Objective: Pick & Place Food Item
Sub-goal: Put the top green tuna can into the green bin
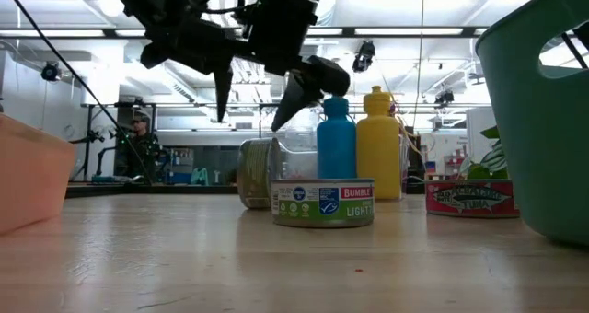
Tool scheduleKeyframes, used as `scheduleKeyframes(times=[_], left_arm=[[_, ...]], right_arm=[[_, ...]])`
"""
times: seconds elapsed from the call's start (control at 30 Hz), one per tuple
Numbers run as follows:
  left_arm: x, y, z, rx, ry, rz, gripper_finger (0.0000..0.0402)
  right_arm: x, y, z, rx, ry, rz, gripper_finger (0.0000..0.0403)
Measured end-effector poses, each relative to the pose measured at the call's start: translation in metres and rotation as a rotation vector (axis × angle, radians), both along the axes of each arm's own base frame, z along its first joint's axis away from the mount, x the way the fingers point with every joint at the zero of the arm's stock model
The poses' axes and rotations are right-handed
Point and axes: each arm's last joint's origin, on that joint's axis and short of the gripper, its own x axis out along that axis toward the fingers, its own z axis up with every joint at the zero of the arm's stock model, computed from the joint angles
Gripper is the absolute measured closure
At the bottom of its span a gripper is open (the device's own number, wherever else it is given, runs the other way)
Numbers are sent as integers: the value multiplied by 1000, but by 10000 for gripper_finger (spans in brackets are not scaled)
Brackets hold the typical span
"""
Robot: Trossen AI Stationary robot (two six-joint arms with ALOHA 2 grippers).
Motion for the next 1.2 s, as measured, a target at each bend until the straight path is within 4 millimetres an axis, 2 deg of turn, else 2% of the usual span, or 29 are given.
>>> scheduleKeyframes(times=[0.2, 0.33, 0.6, 1.2], left_arm=[[0, 0, 0, 5, 2, 6, 400], [0, 0, 0, 5, 1, 6, 400], [0, 0, 0, 5, 2, 6, 400], [0, 0, -1, 52, 36, -48, 400]], right_arm=[[-2, -1, 9, -16, -20, -9, 74], [-9, -4, 13, 16, -34, -94, 74], [-7, -9, 12, 79, -93, -182, 74], [-1, -13, -22, 192, -83, -273, 74]])
